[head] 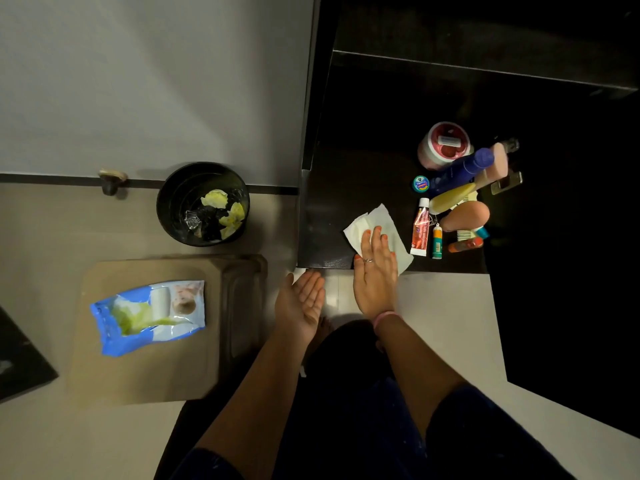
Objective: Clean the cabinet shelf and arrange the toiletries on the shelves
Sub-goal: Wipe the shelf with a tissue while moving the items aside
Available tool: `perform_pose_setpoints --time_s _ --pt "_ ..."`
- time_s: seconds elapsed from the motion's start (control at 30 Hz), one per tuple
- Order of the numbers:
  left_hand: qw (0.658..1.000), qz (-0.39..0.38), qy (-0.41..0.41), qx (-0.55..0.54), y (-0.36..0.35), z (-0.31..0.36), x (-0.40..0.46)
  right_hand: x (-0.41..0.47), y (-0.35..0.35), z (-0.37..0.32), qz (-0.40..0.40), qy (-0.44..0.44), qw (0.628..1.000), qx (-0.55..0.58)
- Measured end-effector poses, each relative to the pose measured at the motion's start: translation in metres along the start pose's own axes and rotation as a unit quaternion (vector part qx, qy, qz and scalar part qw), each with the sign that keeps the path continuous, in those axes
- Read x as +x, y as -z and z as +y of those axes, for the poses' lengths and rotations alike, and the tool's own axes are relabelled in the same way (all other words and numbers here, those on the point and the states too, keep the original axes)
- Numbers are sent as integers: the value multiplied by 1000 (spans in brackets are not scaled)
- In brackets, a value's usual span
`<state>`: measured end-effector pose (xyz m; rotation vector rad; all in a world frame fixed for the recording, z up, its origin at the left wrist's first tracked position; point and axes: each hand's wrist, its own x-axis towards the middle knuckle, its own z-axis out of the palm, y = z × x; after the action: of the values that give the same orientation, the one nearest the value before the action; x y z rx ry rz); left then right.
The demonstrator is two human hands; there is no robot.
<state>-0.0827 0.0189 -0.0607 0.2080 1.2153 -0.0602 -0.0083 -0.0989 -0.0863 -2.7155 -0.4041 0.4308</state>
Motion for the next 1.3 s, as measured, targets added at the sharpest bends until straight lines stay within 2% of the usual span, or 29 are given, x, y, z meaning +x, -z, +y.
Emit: perform_pose_setpoints --time_s 0.13,0.2,0.4,0.57,0.67,0.83,0.93,1.0,1.03,1.13,1.17,1.23,1.3 --pt "1000 10 1 8 5 1 2 -7 -17 -29 60 -126 990 30" --pt "1000 18 2 7 7 2 1 -13 -27 -45 73 -154 985 31" --pt "1000 4 17 -9 14 8 -7 -33 -46 -76 46 -38 998 7" --pt "999 9 27 -40 21 11 -4 -35 -49 -88 12 -1 1000 -3" --pt "997 7 22 -67 23 14 -7 -36 -47 -94 -29 53 998 10" --pt "1000 19 -11 -1 35 17 -2 -32 -39 -99 -100 174 978 -53" --pt "999 8 -41 30 44 15 3 -33 -31 -106 -154 186 970 17" --pt "996 22 -61 56 44 16 1 -36 -25 -116 -222 103 958 149" --pt "996 28 -64 55 44 18 -1 -38 -20 -123 -245 22 937 249" --pt "996 -4 -88 1 46 28 -10 -44 5 -138 -238 -167 827 481" --pt "995 -32 -90 -12 48 31 -15 -43 13 -138 -246 -202 783 534" --pt "995 -36 -89 -6 53 39 -18 -40 29 -133 -281 -243 679 633" --pt "984 -138 -103 38 60 50 -22 -38 40 -130 -322 -258 605 681"
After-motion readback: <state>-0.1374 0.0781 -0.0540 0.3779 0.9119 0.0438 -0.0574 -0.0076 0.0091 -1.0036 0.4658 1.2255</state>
